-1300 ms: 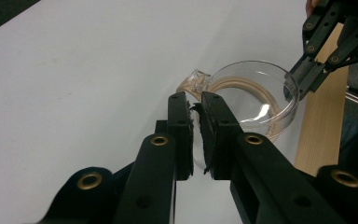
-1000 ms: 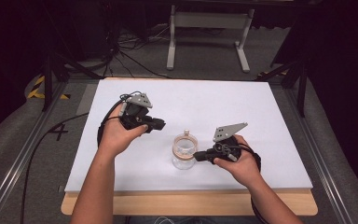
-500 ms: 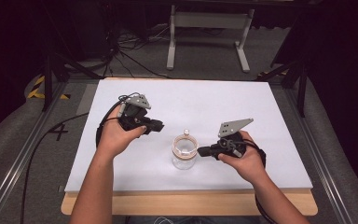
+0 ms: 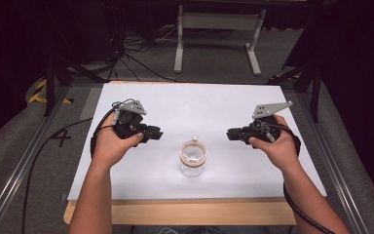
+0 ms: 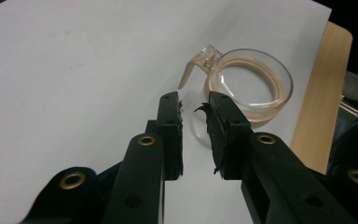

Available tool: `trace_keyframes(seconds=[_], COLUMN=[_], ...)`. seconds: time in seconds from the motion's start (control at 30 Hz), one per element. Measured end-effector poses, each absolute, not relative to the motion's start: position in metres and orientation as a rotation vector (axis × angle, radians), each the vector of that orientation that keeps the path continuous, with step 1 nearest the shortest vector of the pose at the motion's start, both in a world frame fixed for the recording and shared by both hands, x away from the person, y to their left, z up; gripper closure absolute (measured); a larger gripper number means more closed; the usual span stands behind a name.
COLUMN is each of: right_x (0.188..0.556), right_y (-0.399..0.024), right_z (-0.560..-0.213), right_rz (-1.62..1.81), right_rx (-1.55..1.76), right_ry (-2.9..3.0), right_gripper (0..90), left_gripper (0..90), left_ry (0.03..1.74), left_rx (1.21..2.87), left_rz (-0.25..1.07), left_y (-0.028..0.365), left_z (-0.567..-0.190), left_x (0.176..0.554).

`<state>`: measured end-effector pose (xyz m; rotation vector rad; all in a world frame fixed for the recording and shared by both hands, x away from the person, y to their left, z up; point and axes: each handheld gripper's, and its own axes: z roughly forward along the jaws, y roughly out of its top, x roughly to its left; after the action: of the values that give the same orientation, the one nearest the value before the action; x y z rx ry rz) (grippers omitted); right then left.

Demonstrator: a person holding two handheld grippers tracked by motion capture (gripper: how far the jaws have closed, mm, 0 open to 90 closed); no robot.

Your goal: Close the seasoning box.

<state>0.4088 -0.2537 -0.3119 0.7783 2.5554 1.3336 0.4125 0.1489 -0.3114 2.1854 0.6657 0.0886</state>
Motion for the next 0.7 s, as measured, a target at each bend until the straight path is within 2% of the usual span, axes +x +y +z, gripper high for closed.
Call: trace_keyframes(seconds=[0.33,0.5,0.7], right_x=[0.429,0.439,0.449], right_y=[-0.301,-0.321,-0.347], right_z=[-0.314,-0.326,-0.356], right_rz=[1.274,1.214,1.167], right_rx=[0.922,0.998,1.096], right_ry=[2.469,2.458,2.443], right_gripper=[77.9,76.0,73.1], left_gripper=[73.9,73.2,71.0], left_ry=[0.754,0.796,0.824], left_rx=[2.189,2.178,2.177], left_rz=[0.096,0.060,0.051], left_y=[0.160,0.165,0.168], left_z=[-0.323,-0.336,-0.350], left_x=[0.421,0.430,0.439])
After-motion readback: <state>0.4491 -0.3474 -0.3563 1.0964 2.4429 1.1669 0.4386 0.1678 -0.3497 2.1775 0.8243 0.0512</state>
